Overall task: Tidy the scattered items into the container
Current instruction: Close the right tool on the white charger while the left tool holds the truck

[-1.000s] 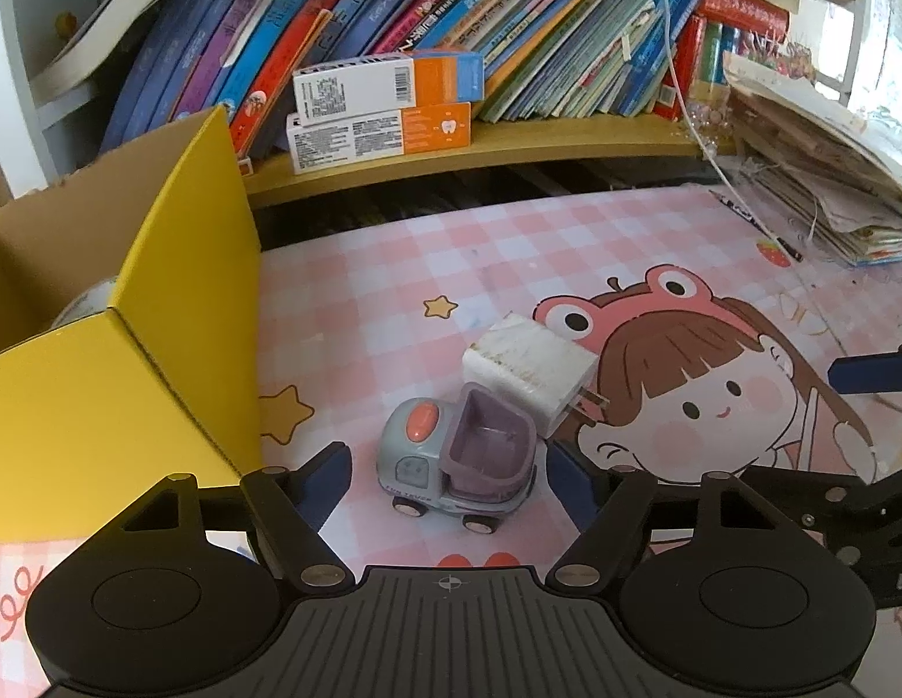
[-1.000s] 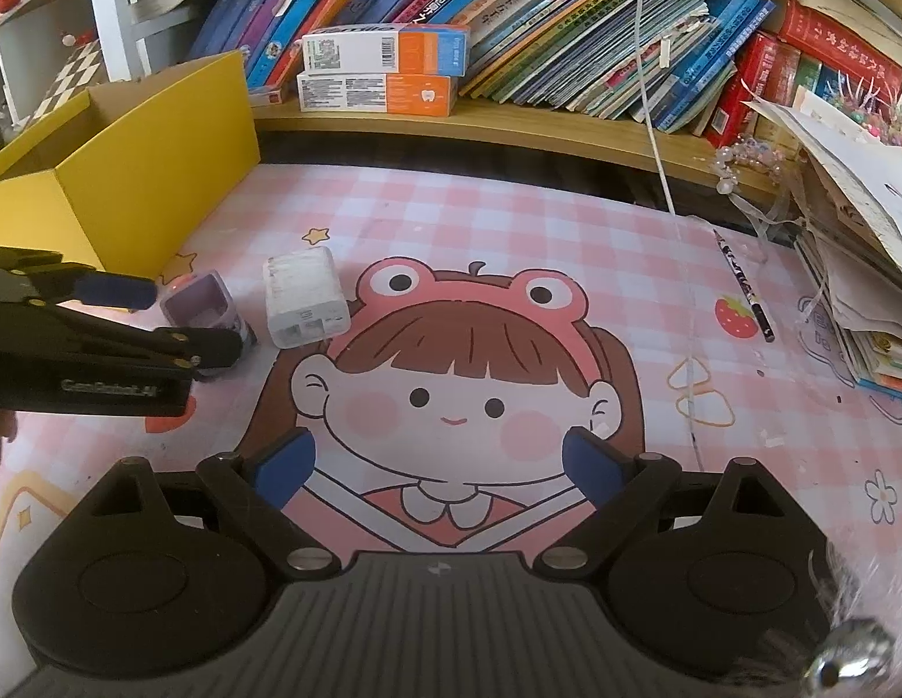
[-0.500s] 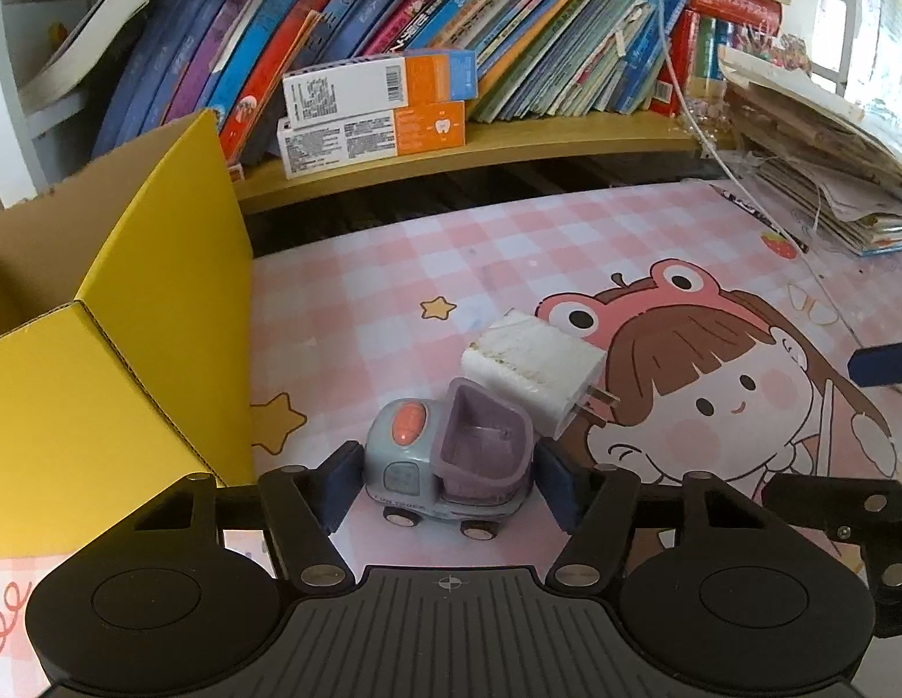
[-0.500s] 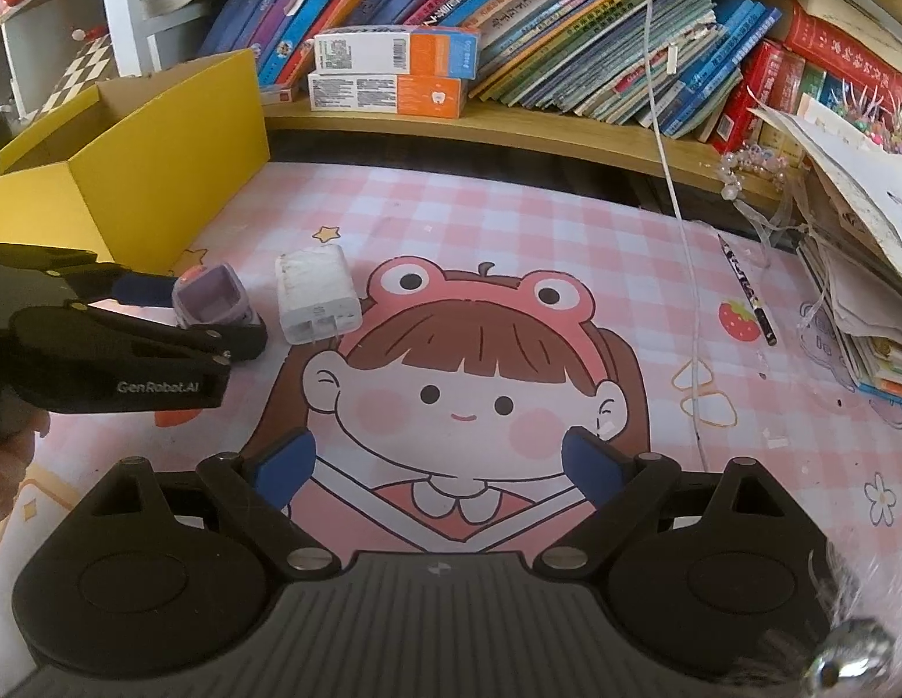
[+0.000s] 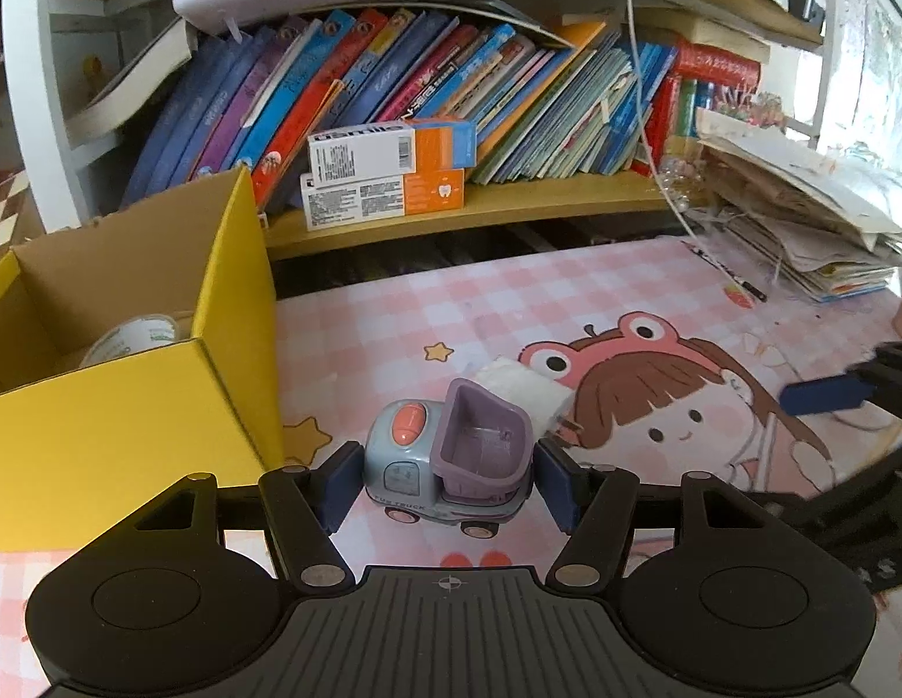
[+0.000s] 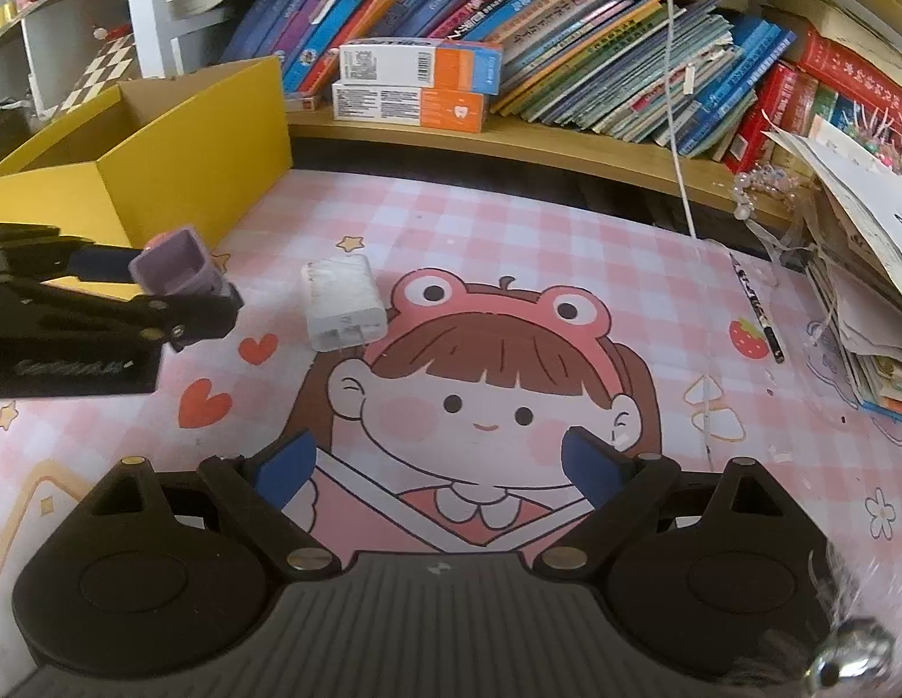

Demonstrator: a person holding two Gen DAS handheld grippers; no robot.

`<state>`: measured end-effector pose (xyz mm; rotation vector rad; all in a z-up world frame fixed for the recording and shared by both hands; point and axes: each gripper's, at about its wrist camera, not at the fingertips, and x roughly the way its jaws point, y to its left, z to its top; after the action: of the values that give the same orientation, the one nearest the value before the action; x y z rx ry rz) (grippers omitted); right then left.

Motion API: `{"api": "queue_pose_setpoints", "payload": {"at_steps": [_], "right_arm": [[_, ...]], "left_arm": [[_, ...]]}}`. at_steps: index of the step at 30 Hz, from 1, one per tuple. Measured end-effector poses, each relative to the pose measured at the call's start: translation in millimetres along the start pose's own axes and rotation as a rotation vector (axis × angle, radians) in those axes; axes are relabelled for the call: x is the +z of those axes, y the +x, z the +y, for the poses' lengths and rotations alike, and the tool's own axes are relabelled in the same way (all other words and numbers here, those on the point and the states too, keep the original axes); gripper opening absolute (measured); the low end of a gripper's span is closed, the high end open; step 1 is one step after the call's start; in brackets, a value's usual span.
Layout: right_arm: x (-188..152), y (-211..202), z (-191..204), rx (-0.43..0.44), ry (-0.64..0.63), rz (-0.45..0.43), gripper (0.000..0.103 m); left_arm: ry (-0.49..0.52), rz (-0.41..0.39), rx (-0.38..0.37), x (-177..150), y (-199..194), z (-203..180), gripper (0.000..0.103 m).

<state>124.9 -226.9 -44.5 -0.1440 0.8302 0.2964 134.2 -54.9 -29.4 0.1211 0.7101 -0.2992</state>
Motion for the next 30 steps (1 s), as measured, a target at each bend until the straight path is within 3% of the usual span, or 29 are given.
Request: {"api": "queue_pose_setpoints", "payload": {"at_steps": [8, 16, 19, 30], "right_arm": [[8, 4, 12, 0.047, -0.04, -0.005, 0.089], [23, 20, 20, 0.088, -0.076, -0.002, 0.063], [29, 30, 22, 0.1, -0.086, 0.004, 0.06], [50, 68, 28, 0.119, -0.108, 0.032, 0.059]], "left_arm": [[-0.006, -0.033, 0.02, -3, -35, 8, 0.063], [-0.016, -0.045, 0.045, -10, -60, 16, 0.063], [-0.023, -0.044, 0.051, -14, -68, 20, 0.063], [-0.036, -0.046, 0.081, -24, -92, 33, 0.063]]}}
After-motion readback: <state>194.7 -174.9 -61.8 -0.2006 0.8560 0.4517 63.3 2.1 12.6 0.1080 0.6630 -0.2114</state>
